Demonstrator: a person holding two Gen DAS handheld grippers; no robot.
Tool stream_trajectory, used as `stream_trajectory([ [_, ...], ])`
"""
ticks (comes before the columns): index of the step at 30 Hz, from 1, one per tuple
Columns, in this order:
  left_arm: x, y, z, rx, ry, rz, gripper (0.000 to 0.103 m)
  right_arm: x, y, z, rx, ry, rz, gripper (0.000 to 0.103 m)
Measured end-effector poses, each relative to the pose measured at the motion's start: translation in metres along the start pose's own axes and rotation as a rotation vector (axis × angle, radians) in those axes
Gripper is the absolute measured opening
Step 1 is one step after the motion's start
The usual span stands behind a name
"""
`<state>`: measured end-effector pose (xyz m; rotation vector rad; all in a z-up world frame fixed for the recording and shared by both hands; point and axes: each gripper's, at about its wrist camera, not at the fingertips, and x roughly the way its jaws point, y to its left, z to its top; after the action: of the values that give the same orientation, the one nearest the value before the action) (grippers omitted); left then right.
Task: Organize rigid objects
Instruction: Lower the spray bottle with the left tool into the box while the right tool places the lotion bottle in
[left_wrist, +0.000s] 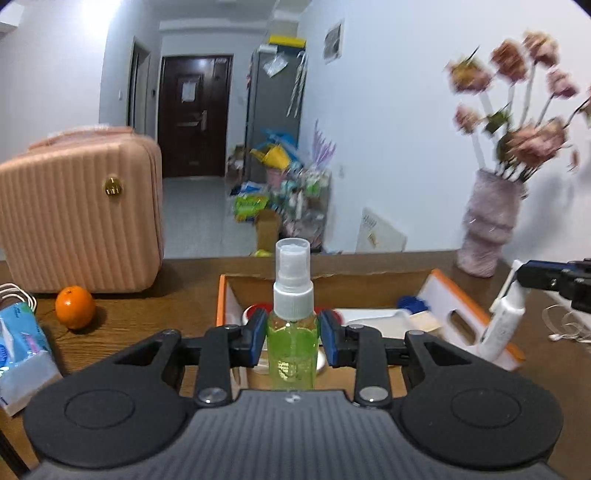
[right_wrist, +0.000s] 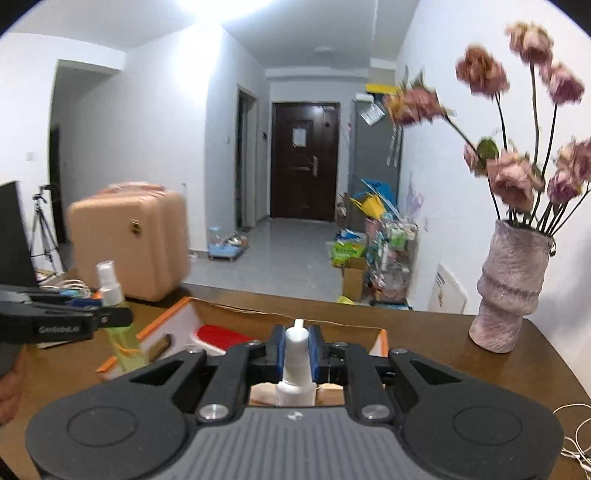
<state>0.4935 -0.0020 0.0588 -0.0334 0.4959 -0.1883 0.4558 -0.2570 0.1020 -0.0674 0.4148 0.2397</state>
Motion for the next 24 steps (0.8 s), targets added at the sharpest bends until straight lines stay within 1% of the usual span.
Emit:
stream_trajectory([
  [2,0.022,0.002,-0.003,0.01,0.03,0.021,0.032,0.027,-0.009,-0.003,0.008,0.036,-0.02,0.013],
  [5,0.044,0.006,-0.009,0.014,0.059,0.035,0.032,0.063,-0.014,-0.013,-0.013,0.078,-0.065,0.013],
  [7,0.054,0.009,-0.014,0.005,0.075,0.036,0.032,0.083,-0.018,-0.022,-0.016,0.101,-0.088,0.013],
  [10,0.063,0.016,-0.021,-0.017,0.104,0.016,0.032,0.1,-0.027,-0.037,0.013,0.133,-0.09,0.013],
  [14,0.063,0.012,-0.025,0.025,0.097,0.014,0.035,0.101,-0.029,-0.045,0.009,0.122,-0.102,0.014],
  [16,0.061,0.009,-0.023,0.032,0.096,0.015,0.046,0.101,-0.03,-0.044,0.027,0.132,-0.088,0.015],
  [18,0.056,0.006,-0.019,0.035,0.085,0.017,0.054,0.103,-0.031,-0.043,0.021,0.137,-0.093,0.017],
  [19,0.053,0.005,-0.017,0.038,0.081,0.016,0.056,0.102,-0.03,-0.041,0.013,0.134,-0.099,0.021],
  [21,0.044,0.005,-0.013,0.041,0.079,0.014,0.057,0.095,-0.028,-0.037,0.013,0.13,-0.099,0.025],
  [23,0.031,0.003,-0.009,0.045,0.07,0.009,0.06,0.084,-0.027,-0.032,0.018,0.119,-0.094,0.026],
  [24,0.023,0.002,-0.008,0.046,0.063,0.007,0.064,0.075,-0.026,-0.029,0.02,0.108,-0.091,0.027],
])
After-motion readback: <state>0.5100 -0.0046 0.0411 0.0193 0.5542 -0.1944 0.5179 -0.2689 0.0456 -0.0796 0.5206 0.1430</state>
